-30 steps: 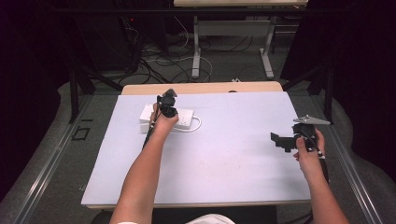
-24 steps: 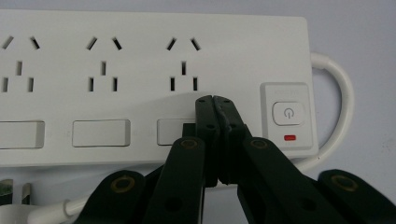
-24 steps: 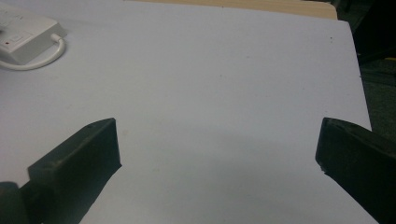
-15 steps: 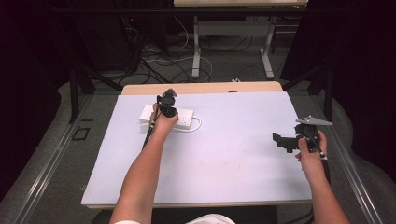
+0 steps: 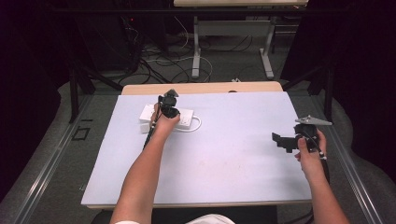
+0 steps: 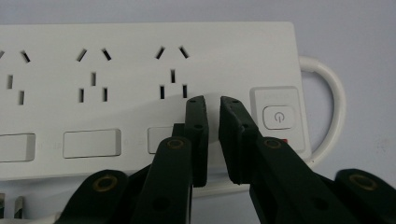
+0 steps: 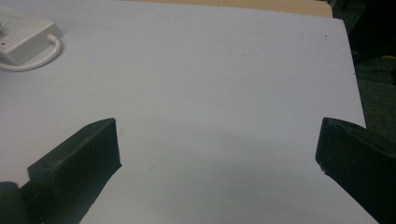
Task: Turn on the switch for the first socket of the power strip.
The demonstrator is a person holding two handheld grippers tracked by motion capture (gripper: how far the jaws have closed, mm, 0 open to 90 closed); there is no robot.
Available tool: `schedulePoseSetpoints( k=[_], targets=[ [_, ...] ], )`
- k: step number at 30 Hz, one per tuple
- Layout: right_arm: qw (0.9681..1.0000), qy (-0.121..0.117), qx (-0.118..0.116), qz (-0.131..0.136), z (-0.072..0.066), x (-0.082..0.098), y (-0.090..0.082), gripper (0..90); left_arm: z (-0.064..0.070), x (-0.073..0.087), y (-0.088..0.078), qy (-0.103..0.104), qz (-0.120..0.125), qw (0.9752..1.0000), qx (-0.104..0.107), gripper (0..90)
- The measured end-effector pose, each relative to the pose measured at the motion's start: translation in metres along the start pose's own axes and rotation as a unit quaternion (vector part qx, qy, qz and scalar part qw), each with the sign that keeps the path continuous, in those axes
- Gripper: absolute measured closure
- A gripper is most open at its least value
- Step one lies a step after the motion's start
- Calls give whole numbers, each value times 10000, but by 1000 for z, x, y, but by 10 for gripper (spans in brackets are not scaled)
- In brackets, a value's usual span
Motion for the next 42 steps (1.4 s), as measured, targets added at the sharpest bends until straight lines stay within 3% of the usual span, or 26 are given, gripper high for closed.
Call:
schedulePoseSetpoints(
  k=[6,7,8,17,20,29,33,37,42],
  targets=[
    [10000,19,4,22,0,0,1,0,2,1,-1,82,-6,10000,32,757],
    [9999,38,27,136,0,-1,3,0,2,0,-1,77,3,10000,45,742],
    [10000,18,-17,5,0,1,1,0,2,0,-2,100,28,9999,60,729],
    [10000,64,11,32,0,1,2,0,12,-2,-8,148,129,9994,293,619],
    [10000,70,0,18,0,1,1,0,11,-4,-11,282,217,9992,163,594],
    [10000,27,-9,-32,1,2,1,0,12,-7,-19,473,401,9979,161,557],
    [10000,43,-26,-27,1,2,2,0,15,-6,-24,380,409,9979,319,552],
    [10000,75,-9,-45,1,3,1,0,18,-8,-29,438,497,9967,464,534],
    [10000,46,-24,-24,1,2,2,0,19,-9,-37,480,620,9957,499,489]
  ],
)
Point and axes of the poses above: each handheld gripper's, and its own axes: y roughly forward along the jaws, x roughly out of its underside, z roughly to its right, the point moved 9 cm from there along y, roughly forward along the jaws, and after that the axes turned 1 degree about x, right-handed, at the moved point
